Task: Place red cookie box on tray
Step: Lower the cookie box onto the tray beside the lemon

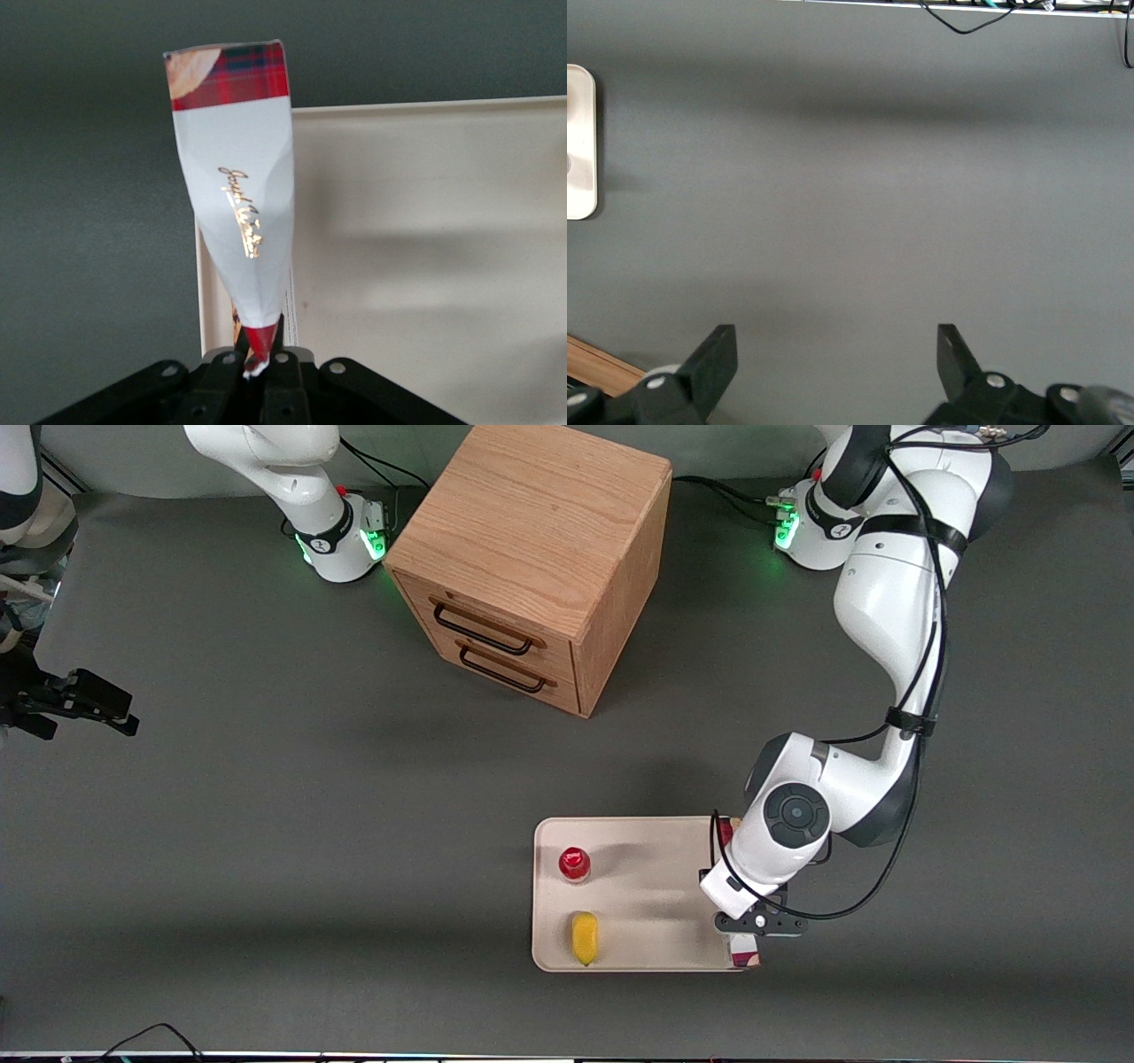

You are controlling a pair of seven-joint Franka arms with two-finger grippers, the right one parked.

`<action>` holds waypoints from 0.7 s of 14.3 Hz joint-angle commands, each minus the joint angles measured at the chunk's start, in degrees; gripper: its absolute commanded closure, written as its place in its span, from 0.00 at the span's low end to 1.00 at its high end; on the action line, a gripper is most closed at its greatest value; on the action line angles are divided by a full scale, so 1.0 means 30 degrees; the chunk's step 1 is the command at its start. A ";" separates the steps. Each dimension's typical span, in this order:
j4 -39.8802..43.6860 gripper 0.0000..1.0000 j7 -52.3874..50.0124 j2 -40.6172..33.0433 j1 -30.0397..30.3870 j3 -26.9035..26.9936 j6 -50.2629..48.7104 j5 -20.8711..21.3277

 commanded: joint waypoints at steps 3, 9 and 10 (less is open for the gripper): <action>0.0446 0.37 -0.0914 0.0217 -0.0256 0.0088 -0.0175 0.0684; -0.0200 0.00 -0.0827 -0.0570 -0.0022 0.0147 0.0354 0.0949; -0.0200 0.00 -0.0653 -0.1067 0.0153 0.0205 -0.0053 0.0920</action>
